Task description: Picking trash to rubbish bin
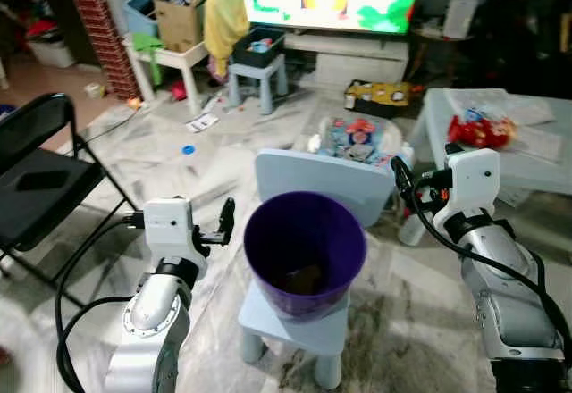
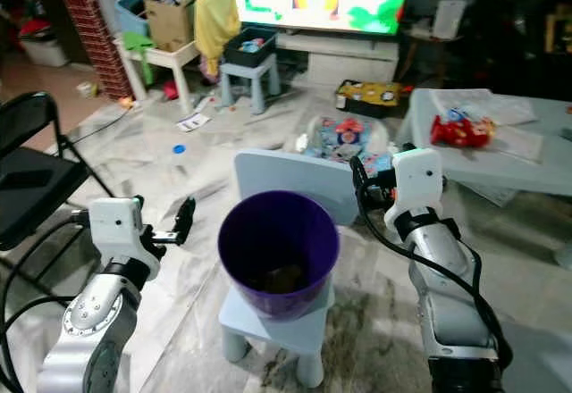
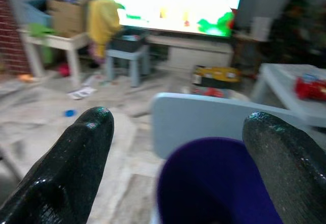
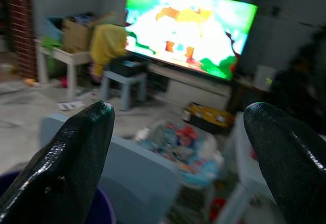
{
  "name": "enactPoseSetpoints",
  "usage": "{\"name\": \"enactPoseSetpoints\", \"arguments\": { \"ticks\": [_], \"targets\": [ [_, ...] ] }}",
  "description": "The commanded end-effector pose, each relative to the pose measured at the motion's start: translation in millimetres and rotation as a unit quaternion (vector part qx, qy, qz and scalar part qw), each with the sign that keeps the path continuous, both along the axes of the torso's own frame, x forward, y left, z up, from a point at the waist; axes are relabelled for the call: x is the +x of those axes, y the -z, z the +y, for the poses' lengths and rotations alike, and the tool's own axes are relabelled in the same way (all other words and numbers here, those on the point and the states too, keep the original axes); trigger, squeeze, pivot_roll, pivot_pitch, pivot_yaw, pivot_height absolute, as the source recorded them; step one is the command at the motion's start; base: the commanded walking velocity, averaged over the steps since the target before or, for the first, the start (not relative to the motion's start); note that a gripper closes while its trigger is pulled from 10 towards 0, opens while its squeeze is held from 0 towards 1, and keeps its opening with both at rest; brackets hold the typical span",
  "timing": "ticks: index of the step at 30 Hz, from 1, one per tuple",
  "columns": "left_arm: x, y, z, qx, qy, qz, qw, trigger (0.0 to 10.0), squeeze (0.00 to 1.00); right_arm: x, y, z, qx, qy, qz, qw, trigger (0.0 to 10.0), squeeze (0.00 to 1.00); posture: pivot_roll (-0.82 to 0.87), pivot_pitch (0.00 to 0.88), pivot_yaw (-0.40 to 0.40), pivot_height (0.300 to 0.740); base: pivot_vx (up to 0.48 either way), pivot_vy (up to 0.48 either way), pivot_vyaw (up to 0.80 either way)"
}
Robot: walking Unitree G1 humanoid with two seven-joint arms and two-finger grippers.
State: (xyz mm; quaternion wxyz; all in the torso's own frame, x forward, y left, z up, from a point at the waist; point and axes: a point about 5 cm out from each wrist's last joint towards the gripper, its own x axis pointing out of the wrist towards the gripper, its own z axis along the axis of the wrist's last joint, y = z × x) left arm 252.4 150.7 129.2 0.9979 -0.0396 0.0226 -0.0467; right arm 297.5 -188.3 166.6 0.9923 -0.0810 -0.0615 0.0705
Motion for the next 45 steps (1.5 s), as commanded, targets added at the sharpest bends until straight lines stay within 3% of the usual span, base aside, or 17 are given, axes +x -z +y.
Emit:
{"name": "enactPoseSetpoints", "arguments": {
  "ticks": [1,24,45],
  "targets": [
    [2.2,-0.9,-0.6,-0.008,0.002,0.003,1.0,10.0,0.0,-1.6,-5.2,-1.2,0.001,0.004,-0.007,1.0,10.0,0.0,0.08,0.001,-0.001,0.74,0.0,0.0,-0.78],
    [1.7,-0.5,-2.6,-0.043,-0.009,0.01,0.999,10.0,0.0,-2.9,-6.2,1.4,-0.004,-0.004,0.016,1.0,10.0,0.0,0.07,0.021,-0.03,0.74,0.0,0.0,-0.02],
    [2.1,4.8,-2.8,-0.046,-0.012,0.019,0.999,10.0,0.0,-0.8,-8.1,1.5,-0.013,-0.014,0.019,1.0,10.0,0.0,0.06,0.016,-0.047,0.74,0.0,0.444,0.0]
  ]
}}
